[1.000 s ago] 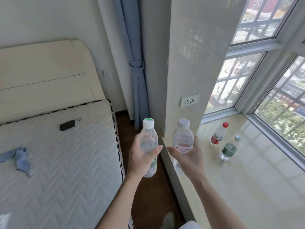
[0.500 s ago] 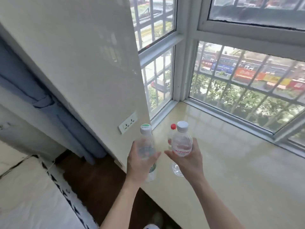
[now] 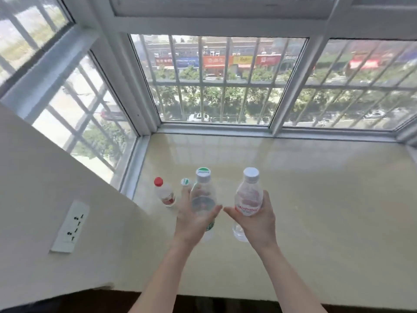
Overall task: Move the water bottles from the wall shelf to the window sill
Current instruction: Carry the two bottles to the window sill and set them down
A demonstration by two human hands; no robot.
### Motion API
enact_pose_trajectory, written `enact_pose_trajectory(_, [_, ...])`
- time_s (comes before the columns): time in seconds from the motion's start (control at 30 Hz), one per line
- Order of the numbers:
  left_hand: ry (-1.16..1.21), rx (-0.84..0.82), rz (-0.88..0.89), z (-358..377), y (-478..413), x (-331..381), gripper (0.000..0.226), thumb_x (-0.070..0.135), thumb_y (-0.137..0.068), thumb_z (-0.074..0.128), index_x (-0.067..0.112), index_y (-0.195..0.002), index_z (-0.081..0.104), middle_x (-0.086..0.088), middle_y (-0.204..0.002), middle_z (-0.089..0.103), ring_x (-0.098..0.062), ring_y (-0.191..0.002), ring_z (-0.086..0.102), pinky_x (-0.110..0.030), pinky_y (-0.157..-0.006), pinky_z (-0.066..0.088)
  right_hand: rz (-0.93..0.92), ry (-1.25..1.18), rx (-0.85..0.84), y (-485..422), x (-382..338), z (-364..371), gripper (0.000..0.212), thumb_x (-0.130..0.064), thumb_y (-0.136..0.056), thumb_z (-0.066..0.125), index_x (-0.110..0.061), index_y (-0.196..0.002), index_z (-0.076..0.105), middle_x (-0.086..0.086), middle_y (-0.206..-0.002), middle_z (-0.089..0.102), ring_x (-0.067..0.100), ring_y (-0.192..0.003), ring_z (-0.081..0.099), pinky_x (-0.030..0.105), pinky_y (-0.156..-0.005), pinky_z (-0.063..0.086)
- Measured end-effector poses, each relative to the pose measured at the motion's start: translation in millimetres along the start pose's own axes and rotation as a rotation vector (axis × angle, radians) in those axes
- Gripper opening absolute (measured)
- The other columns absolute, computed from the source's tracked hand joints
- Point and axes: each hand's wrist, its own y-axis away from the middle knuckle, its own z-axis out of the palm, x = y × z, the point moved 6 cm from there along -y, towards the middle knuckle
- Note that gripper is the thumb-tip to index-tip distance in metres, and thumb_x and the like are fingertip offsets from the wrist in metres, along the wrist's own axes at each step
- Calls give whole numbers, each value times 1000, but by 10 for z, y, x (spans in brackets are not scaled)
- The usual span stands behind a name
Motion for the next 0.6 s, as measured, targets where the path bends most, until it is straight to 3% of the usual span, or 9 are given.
enact_pose_trajectory(0.1, [-20, -51, -40, 185, -157, -192, 55, 41, -64, 83, 21, -110, 59, 7, -108, 64, -10, -101, 65, -29, -87, 51, 42, 32, 54, -105, 228, -70, 58, -23, -56, 97, -25, -94, 53, -11, -82, 65, 4, -75, 63, 14, -63, 48])
enact_pose_trajectory(0.2, [-45, -56, -88, 314, -293, -498, 62, 49, -58, 83, 26, -110, 58, 11, -110, 64, -10, -107, 61, -27, -88, 49, 84, 51, 96, -282, 527, -84, 57, -19, -58, 95, -25, -92, 50, -13, -84, 63, 2, -76, 61, 11, -62, 45])
enact_pose_trajectory(0.3, [-96, -64, -110, 457, -444, -816, 56, 40, -62, 88, 37, -108, 54, 18, -105, 62, 4, -103, 57, -13, -83, 44, 131, 73, 124, -519, 927, -58, 56, -18, -58, 95, -24, -92, 50, -15, -83, 63, 4, -78, 61, 13, -62, 45])
enact_pose_trajectory(0.37, [-131, -90, -110, 572, -604, -1048, 58, 32, -66, 89, 32, -112, 54, 15, -108, 61, 8, -102, 55, -5, -80, 40, 155, 68, 124, -710, 1211, -2, 56, -18, -59, 94, -21, -94, 51, -18, -83, 63, 2, -78, 61, 17, -65, 47])
enact_pose_trajectory(0.5, [-136, -98, -142, 775, -920, -1593, 53, 30, -67, 87, 30, -108, 54, 11, -105, 64, -5, -102, 61, -21, -80, 50, 149, 51, 101, -1065, 1697, 170, 57, -17, -61, 93, -16, -101, 52, -18, -93, 62, -9, -84, 58, 7, -67, 43])
enact_pose_trajectory(0.6, [-136, -84, -137, 902, -1174, -1888, 51, 28, -68, 87, 33, -105, 52, 15, -101, 63, -2, -97, 60, -12, -73, 45, 123, 37, 103, -1345, 2000, 287, 58, -20, -61, 94, -18, -100, 51, -18, -96, 62, -7, -88, 58, 13, -72, 45])
